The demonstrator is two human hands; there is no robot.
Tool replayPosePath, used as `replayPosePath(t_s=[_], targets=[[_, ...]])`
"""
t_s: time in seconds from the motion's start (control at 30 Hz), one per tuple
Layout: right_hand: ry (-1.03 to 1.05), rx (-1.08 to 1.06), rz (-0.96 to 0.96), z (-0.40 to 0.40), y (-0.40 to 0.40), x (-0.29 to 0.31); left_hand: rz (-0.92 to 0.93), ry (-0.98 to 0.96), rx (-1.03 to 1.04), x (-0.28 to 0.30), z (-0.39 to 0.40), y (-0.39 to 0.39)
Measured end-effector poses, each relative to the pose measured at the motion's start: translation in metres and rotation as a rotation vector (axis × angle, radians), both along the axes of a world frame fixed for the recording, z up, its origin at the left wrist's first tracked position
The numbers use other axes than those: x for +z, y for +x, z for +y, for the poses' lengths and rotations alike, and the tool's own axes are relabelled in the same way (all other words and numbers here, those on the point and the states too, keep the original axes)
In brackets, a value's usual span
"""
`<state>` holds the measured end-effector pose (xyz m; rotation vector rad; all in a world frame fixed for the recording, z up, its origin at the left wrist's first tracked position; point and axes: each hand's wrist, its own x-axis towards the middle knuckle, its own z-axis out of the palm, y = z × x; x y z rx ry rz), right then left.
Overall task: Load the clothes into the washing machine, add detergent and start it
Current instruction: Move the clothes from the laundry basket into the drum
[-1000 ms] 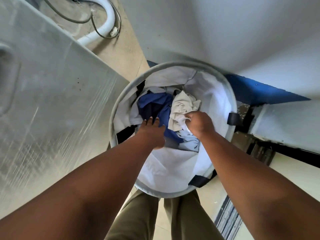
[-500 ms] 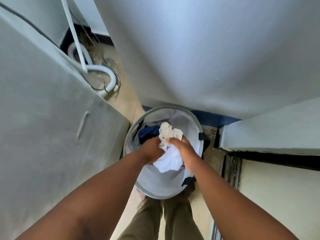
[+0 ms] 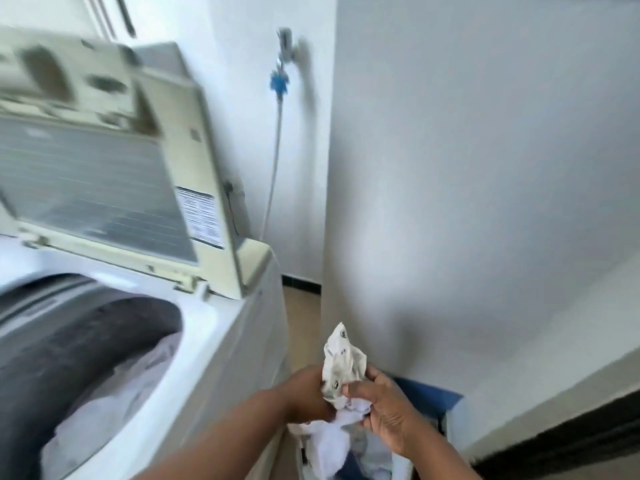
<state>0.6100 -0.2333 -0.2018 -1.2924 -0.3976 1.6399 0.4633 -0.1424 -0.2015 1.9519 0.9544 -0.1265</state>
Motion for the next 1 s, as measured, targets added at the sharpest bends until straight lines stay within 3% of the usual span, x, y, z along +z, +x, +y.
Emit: replayPosePath(t_s=[0.3,0.5,0.73,0.9,1.0], targets=[[0.431,-0.101,-0.175,0.010,-0.116,0.199,-0.240,0.192,0.119,0.216,-0.004,-0.109],[0.601,-0.054,-0.215,0.072,-0.223,0.284,-0.203,0.371,0.068,0.317,0.051,-0.223],[0.708,-0.154,-0.226,0.159,-0.364,0.290,-0.314,0.306,0.110,0.334,0.127,-0.354],[0.622,-0.186,-0.260,0.193,-0.415,0.277,-0.298,0.255,0.066,0.311,0.170,-0.399],[0.589,-0.182,-0.271,0.211,-0.427,0.267,-0.254,0.357,0.073,0.303,0.183,-0.411]])
